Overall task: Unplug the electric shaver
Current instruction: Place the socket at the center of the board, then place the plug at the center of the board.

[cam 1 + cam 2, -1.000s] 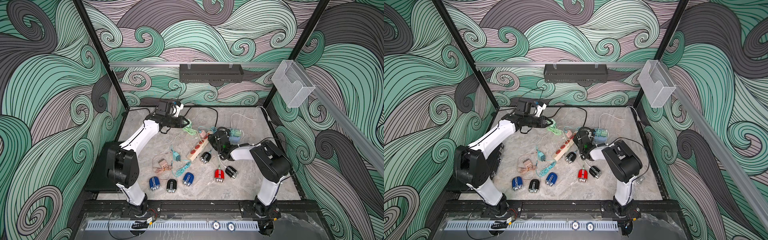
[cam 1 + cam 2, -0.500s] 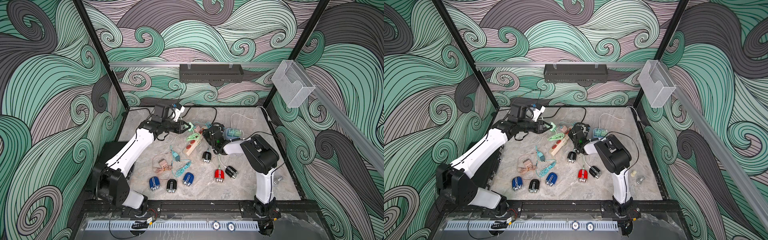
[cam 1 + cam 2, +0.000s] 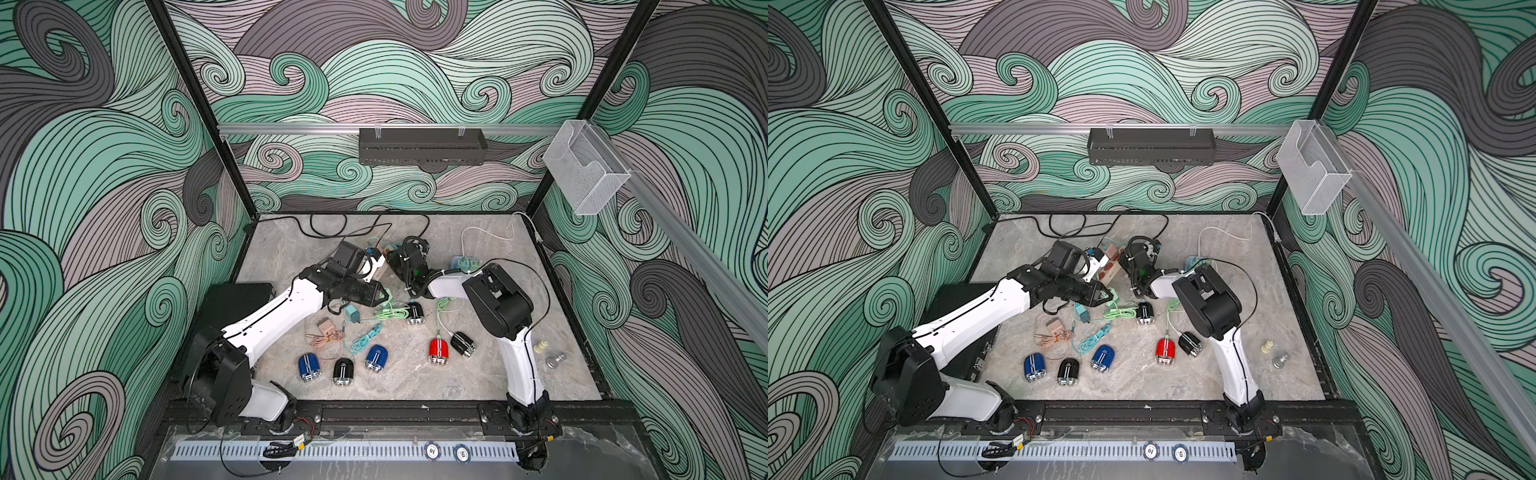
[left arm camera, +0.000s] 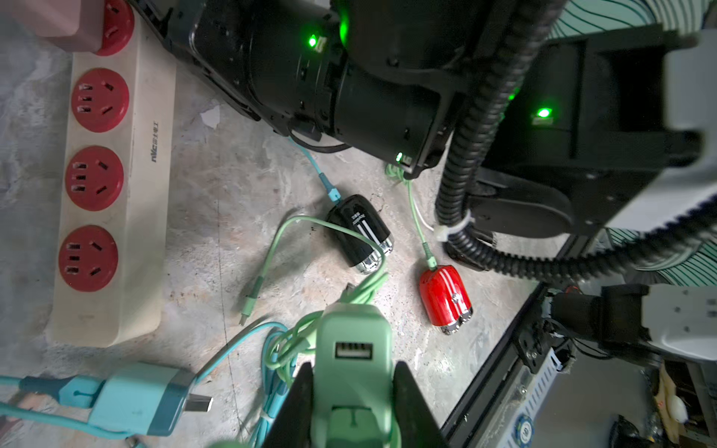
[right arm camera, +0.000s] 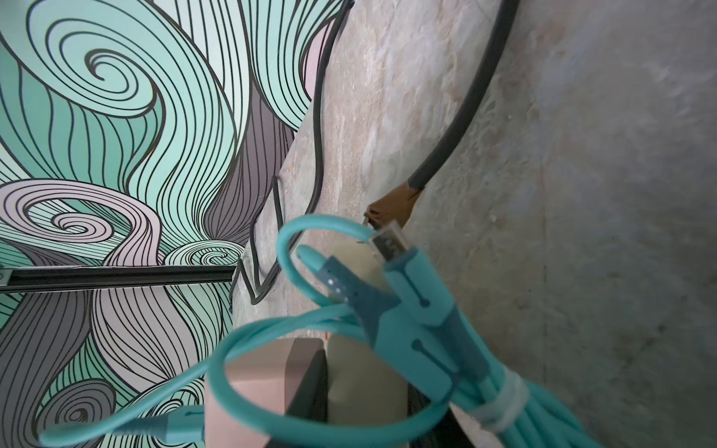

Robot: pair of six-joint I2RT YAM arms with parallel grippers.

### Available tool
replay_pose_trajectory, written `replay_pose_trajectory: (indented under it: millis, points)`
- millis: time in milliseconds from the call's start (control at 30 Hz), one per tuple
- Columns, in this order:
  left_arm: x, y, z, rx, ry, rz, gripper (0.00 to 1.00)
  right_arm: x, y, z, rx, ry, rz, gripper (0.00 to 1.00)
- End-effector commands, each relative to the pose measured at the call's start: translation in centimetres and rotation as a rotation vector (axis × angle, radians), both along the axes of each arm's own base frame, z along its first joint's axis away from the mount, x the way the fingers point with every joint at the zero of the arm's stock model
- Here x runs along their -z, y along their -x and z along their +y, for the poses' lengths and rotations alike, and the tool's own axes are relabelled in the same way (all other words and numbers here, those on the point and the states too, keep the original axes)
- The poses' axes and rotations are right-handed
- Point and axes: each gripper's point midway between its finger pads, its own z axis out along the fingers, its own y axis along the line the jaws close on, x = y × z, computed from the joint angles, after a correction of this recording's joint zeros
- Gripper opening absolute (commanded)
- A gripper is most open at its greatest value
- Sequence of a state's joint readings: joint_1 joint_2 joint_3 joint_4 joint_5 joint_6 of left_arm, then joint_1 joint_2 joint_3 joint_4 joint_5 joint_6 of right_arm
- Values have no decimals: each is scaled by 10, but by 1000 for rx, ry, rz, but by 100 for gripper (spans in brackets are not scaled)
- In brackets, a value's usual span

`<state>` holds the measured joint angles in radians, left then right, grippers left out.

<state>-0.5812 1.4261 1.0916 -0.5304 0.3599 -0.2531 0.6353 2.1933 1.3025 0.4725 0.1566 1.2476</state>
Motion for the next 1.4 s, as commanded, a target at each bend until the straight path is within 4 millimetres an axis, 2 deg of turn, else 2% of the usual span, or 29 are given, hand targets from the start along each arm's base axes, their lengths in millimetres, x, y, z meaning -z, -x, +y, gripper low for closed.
replay_pose_trajectory:
  millis: [0,167,333,467,633,700,933,1033,1233,1367]
  points:
    - [25,-5,8,-83,-88,17,0,-10,-4,5,6,-20,-16,15]
    - [53,-10,19,-150,-167,36,0,1,2,-2,5,-10,3,24]
    - [71,-15,33,-200,-259,55,0,2,7,-9,2,-9,5,31]
    - [83,-16,37,-221,-304,81,0,2,11,-12,-1,-12,6,44]
    - [91,-16,36,-241,-296,98,10,-4,18,-19,-3,-6,-10,51]
    - [91,-16,34,-239,-287,104,19,-9,22,-22,-11,2,-19,52]
    - [79,-8,23,-211,-205,132,64,-25,53,-29,-145,39,-34,48]
    - [65,-3,24,-217,-182,120,77,-28,74,-38,-227,88,-45,46]
    - [35,8,11,-203,-125,81,88,-25,125,-62,-404,257,-16,41]
    - [25,10,-7,-220,-125,60,90,-24,157,-82,-473,337,10,40]
